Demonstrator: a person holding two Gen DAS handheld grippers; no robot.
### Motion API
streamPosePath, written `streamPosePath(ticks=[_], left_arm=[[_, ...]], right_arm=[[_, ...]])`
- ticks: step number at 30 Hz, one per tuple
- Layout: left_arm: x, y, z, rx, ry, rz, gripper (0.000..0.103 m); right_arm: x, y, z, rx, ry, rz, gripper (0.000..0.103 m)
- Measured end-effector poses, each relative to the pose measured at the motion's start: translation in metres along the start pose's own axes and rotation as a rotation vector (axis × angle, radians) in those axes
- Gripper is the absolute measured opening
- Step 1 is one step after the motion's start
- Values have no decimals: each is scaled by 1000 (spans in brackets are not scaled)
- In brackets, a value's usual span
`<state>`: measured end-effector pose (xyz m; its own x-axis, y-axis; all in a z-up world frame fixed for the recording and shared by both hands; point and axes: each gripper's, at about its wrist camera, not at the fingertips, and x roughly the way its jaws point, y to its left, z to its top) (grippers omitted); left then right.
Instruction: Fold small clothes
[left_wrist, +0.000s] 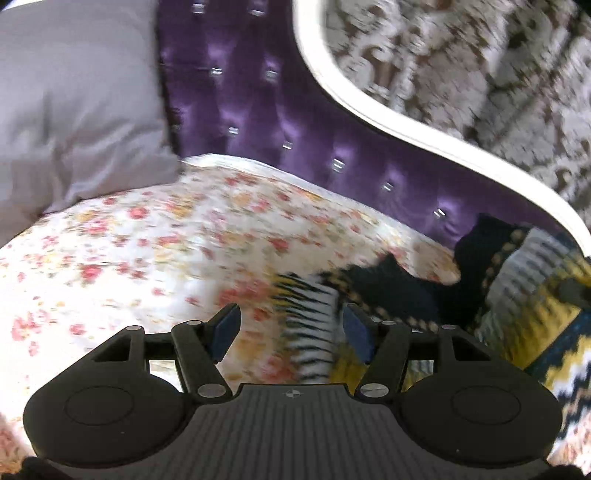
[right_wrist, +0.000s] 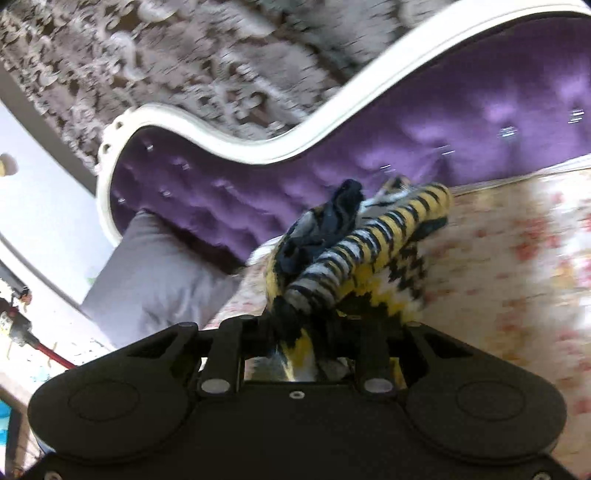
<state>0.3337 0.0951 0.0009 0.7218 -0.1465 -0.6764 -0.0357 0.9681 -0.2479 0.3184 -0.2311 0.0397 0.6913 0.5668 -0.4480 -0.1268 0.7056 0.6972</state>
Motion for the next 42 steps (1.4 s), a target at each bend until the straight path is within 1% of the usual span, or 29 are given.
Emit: streamPosePath(ticks=[5,11,16,17,18,19,20,22,23,26,28,30,32,34,37,39,42], left_arm=[[3,30,7,-104,10,17,60],[1,44,12,-140,5,16,60],[1,44,12,-144,5,2,60],[1,44,11,-142,4,-1,60],[1,43,11,-138,3,-4,60],[2,42,11,-134,2,-9,60],[2,42,10,-132,1,-15,60],[2,41,10,-127,-2,-29,60],[2,41,10,-126,-4,-35,60],[2,41,10,-127,-13,-51,60],[1,40,10,-127,-20,-60,60],[0,36,10,-116,-35,-69,60],[-1,26,9,-81,-53,-82,60],[-3,12,8,-29,-71,-107,60],[-2,-11,2,72,-85,-145,60],[6,-24,-3,133,-52,-138,60],[26,-33,-13,181,32,-79,60]], right_arm=[[48,32,-22,-12,51,9,33],[94,54,-53,-61,92,-60,33],[114,75,-78,-218,102,-159,33],[117,79,-84,-255,104,-177,35],[121,83,-90,-298,109,-195,40],[124,86,-95,-328,114,-198,47],[125,88,-99,-349,122,-183,53],[124,94,-106,-394,125,-119,75],[123,98,-108,-421,129,-88,77],[111,109,-111,-494,123,-32,75],[95,107,-108,-487,91,-14,75],[78,99,-103,-470,47,-24,75],[63,90,-98,-465,-1,-79,75],[55,78,-96,-461,-21,-145,75],[54,64,-102,-485,-4,-245,76],[59,58,-113,-534,23,-295,75],[70,59,-134,-630,65,-360,75]])
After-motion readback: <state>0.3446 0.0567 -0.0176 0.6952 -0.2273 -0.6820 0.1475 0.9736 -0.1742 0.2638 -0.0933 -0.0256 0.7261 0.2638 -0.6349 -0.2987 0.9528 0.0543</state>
